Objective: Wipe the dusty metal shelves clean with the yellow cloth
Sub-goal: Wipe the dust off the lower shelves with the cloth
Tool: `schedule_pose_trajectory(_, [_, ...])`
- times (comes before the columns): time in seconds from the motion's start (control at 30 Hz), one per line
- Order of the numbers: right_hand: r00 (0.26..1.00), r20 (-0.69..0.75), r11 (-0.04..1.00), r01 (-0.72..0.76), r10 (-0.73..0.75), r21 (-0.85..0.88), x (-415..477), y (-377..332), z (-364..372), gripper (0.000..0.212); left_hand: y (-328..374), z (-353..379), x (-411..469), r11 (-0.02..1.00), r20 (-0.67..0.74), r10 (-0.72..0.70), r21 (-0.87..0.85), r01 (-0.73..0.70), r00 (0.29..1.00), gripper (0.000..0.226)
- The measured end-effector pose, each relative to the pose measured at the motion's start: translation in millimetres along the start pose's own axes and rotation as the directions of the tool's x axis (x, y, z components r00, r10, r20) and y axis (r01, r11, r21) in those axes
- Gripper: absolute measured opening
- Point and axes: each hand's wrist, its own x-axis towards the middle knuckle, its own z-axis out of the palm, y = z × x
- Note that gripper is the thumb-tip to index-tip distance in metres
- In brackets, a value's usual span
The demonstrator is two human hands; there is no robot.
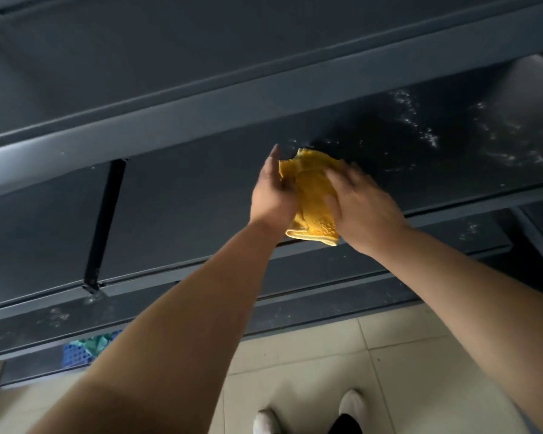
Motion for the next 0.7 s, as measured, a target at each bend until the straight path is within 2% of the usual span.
schedule_pose_trajectory(0.03, [0.999,0.043,1.0,0.012,-0.011,-0.028,4.5,-5.9,6.0,0.06,-8.6,-13.6,2.2,0.983,-0.062,0.01,0.182,0.002,0.998,0.056])
schedule_pose_trajectory(0.1, [0.994,0.107,0.995,0.003,0.008,-0.1,15.0,-16.3,20.6,0.077,-29.0,-42.0,9.1,0.847,-0.121,-0.041,0.522,0.098,0.992,0.06])
schedule_pose_trajectory(0.2, [0.988,0.143,0.995,-0.042,0.055,-0.093,29.3,-25.9,39.3,0.088,-50.9,-67.6,17.0,0.657,-0.068,-0.185,0.733,0.175,0.98,0.061])
schedule_pose_trajectory(0.3, [0.988,0.144,0.997,0.063,-0.055,-0.053,39.9,-38.9,49.8,0.078,-55.0,-75.6,25.1,0.642,-0.03,-0.143,0.758,0.115,0.989,0.056])
schedule_pose_trajectory(0.4, [0.982,0.132,0.989,0.144,-0.138,-0.036,57.5,-53.5,58.8,0.064,-50.4,-76.2,36.0,0.642,-0.058,-0.128,0.756,0.127,0.99,0.056])
schedule_pose_trajectory(0.57, [0.993,0.101,0.998,0.058,-0.056,-0.011,111.3,-63.4,70.5,0.057,-47.1,-70.5,58.2,0.606,-0.034,-0.083,0.792,0.078,0.996,0.044])
schedule_pose_trajectory(0.7, [0.995,0.095,1.0,0.022,-0.02,-0.021,144.6,-54.4,68.7,0.062,-42.5,-57.7,69.0,0.557,0.026,-0.053,0.83,0.008,0.998,0.048])
